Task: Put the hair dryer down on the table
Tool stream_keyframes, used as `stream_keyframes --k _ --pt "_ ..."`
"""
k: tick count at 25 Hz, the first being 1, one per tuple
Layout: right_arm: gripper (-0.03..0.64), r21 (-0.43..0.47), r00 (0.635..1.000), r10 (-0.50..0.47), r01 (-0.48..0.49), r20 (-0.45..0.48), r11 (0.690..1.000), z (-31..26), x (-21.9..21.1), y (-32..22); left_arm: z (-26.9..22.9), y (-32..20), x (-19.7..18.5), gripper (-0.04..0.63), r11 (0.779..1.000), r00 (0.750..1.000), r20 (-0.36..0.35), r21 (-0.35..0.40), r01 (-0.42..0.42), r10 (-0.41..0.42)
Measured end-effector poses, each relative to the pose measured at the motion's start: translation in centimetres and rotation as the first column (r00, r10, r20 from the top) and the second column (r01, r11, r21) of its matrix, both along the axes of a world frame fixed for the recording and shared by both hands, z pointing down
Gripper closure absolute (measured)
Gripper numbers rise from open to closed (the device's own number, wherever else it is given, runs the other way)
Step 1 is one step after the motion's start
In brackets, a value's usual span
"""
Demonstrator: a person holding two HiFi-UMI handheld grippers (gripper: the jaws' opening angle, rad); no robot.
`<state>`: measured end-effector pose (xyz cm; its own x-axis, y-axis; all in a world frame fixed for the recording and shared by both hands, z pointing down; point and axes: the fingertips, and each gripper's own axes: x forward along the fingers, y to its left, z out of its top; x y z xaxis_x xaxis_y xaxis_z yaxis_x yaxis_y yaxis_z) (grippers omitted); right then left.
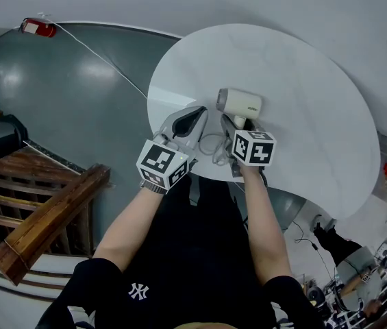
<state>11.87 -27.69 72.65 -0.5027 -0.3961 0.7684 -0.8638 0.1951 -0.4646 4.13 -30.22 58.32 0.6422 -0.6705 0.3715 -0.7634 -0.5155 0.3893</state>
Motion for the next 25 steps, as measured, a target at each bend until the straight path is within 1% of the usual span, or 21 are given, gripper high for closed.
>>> stream_keyframes --k 6,11,17,21,25 --pt "0.390 -0.040 0.999 -0.009 0.008 -0.039 0.999 1.1 -0.4 -0.2 0.5 -0.4 -1.2 0.595 1.000 1.000 0.003 -0.014 0.018 -0.018" --pt "0.385 -0.070 0.997 0.007 -0.012 -0.078 0.997 1.6 0.1 -0.3 0.5 -0.6 -1.5 0.595 1.000 1.000 0.002 -0.019 0.024 -0.024" --pt "0.379 -0.113 0.995 0.017 -0.027 -0.094 0.993 2.1 0.2 0.2 0.6 -0.2 -1.9 0.595 1.000 1.000 -0.004 -0.019 0.022 -0.022" --pt "0.360 -0.136 0.996 0.024 -0.035 -0.085 0.990 2.0 0.3 1.0 0.4 0.3 -2.0 0.595 1.000 1.000 -0.011 -0.009 0.013 -0.014" --pt "0.353 -0.130 0.997 0.046 -0.054 -0.063 0.990 1.0 0.4 1.5 0.1 0.9 -2.1 0.595 1.000 1.000 -0.015 -0.003 0.001 -0.001"
